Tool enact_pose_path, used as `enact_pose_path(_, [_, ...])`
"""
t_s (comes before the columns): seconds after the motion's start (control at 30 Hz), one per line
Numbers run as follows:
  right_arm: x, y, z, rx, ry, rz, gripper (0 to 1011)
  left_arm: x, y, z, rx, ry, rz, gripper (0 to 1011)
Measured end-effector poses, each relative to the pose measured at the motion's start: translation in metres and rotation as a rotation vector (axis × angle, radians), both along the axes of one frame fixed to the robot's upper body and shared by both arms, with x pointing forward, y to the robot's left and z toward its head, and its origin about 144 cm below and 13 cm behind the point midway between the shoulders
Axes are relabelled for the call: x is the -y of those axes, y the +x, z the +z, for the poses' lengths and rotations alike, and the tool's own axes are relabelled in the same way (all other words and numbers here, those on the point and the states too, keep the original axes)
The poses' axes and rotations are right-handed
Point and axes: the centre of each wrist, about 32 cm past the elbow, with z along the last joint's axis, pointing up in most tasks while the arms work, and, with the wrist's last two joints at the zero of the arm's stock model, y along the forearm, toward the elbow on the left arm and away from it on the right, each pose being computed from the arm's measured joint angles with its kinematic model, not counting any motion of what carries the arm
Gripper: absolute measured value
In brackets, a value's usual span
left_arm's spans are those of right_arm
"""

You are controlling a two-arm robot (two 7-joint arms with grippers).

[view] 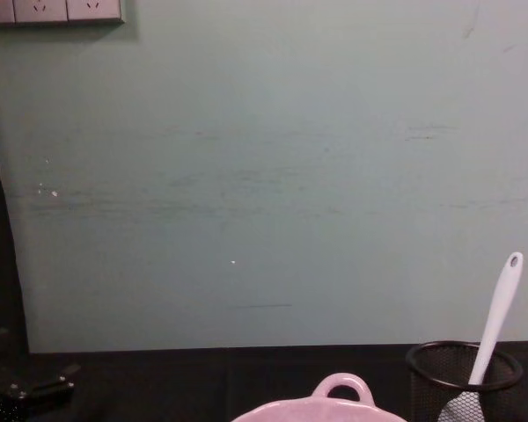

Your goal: Use the one hand to pick up the spoon and stir the clear water in the bowl.

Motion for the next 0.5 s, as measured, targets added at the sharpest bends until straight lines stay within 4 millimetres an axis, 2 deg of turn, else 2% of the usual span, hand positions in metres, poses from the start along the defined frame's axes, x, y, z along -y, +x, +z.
enact_pose_path(0.03, [0.0,0.0,0.0,0.0,0.0,0.0,1002,0.0,0.0,0.0,0.0,0.0,0.0,1005])
enact_pose_path(0.13, [0.007,0.007,0.001,-0.045,0.166,0.066,1003,0.0,0.0,0.0,0.0,0.0,0.0,1005])
enact_pose_path(0.27, [0.012,0.016,0.001,-0.106,0.298,0.116,1003,0.0,0.0,0.0,0.0,0.0,0.0,1005])
enact_pose_path(0.5, [0.013,0.032,-0.001,-0.202,0.469,0.175,1003,0.0,0.0,0.0,0.0,0.0,0.0,1005])
